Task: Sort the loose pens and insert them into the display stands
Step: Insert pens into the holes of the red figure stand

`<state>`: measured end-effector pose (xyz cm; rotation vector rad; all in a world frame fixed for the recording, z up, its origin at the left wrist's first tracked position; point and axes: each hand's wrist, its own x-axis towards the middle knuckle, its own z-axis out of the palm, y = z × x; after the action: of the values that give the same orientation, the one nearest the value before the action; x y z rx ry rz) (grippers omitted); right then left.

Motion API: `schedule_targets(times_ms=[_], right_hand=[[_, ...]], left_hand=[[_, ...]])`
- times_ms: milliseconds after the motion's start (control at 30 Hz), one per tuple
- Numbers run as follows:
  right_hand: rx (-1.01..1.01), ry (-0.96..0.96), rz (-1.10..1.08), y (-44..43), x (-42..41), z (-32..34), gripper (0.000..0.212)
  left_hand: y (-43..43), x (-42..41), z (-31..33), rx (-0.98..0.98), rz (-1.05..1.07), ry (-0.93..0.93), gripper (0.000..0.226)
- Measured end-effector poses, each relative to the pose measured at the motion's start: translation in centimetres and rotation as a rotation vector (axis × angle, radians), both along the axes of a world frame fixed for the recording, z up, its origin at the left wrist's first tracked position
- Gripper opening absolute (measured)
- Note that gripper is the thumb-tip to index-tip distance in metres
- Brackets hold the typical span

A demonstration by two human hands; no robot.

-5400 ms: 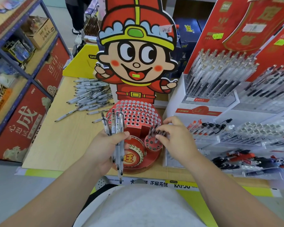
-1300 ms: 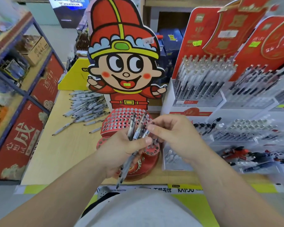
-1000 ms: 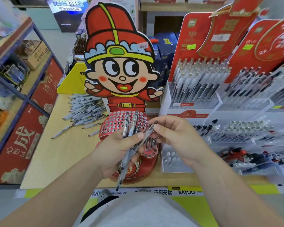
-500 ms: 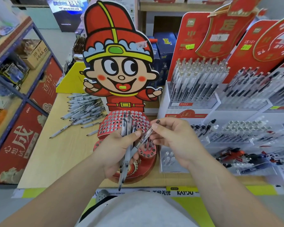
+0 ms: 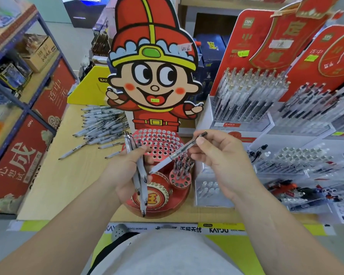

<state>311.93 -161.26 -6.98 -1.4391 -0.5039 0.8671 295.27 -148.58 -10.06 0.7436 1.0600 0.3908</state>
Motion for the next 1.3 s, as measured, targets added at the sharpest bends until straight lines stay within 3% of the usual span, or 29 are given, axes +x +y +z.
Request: schedule_targets(times_ms=[100, 300, 567, 800, 1300], right_hand=[[0.038, -0.073, -0.045, -0.1, 0.7, 0.0, 0.019], [-0.153, -0.686, 0.113, -0.6, 1.3, -2.0, 0.026], [-0.271, -0.962, 0.207, -0.3, -0.3, -5.7, 0.024], [-0.311, -1.061, 0.303, 0.1, -0.3, -7.3, 0.021], [-0.415, -1.135, 0.264, 1.0, -1.3, -9.1, 0.023]], left_hand=[[0.5, -0.7, -0.8, -0.004, 0.005, 0.003, 0.016], [0.7, -2.1, -2.2, 0.03, -0.054, 0.024, 0.02], [0.2, -1.9, -2.6, 0.02, -0.092, -0.008, 0.016], [0.4, -1.7, -3.3, 0.006, -0.094, -0.018, 0.022], [-0.2, -1.8, -3.5, -0.008, -0.165, -0.059, 0.025]])
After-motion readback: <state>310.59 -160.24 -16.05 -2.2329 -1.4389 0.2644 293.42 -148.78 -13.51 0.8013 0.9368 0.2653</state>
